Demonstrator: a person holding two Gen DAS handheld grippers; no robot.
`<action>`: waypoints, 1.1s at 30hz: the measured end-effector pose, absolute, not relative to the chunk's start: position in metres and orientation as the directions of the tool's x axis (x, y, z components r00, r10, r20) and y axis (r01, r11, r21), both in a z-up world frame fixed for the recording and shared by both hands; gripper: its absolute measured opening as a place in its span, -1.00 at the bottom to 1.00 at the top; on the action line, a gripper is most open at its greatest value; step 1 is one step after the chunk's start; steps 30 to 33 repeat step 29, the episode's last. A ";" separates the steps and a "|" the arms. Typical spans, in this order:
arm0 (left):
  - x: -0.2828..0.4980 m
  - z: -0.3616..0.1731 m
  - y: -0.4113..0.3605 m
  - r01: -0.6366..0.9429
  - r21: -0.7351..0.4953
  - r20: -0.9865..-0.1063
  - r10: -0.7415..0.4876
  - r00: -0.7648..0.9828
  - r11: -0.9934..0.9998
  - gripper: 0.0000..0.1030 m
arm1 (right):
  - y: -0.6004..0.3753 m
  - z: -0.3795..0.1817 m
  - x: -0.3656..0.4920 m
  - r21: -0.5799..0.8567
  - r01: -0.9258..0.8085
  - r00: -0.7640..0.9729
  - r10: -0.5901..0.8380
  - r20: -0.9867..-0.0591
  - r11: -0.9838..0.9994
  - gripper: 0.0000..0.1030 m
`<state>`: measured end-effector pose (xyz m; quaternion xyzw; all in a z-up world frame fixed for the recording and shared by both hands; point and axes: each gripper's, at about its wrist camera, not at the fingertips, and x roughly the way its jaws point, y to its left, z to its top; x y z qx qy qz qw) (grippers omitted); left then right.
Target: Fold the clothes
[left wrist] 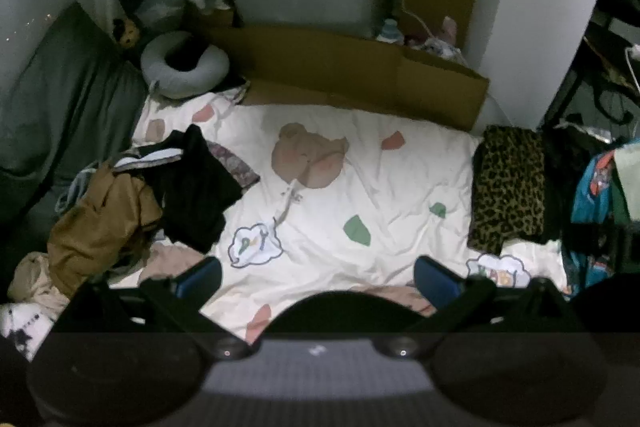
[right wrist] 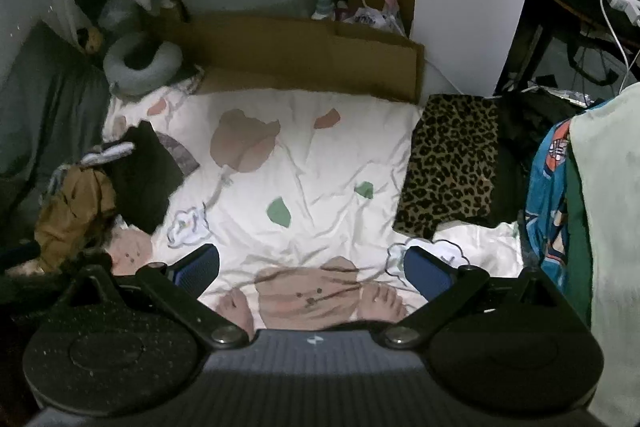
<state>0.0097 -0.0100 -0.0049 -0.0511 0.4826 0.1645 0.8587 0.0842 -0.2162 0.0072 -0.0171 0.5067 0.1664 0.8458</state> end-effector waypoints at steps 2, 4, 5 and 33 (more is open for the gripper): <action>0.009 -0.005 -0.011 -0.326 0.071 -0.843 0.231 0.486 0.943 1.00 | -0.218 0.006 0.082 0.139 -0.301 0.436 0.266 -0.859 0.943 0.97; 0.008 -0.005 -0.011 -0.332 0.065 -0.843 0.230 0.487 0.941 1.00 | -0.221 0.005 0.083 0.152 -0.295 0.437 0.275 -0.857 0.943 0.97; 0.007 -0.005 -0.011 -0.339 0.068 -0.839 0.238 0.489 0.938 0.99 | -0.222 0.004 0.084 0.158 -0.293 0.437 0.279 -0.855 0.943 0.97; 0.001 -0.007 -0.002 -0.369 0.033 -0.837 0.228 0.498 0.929 0.91 | -0.209 0.002 0.079 0.127 -0.336 0.429 0.272 -0.861 0.933 0.97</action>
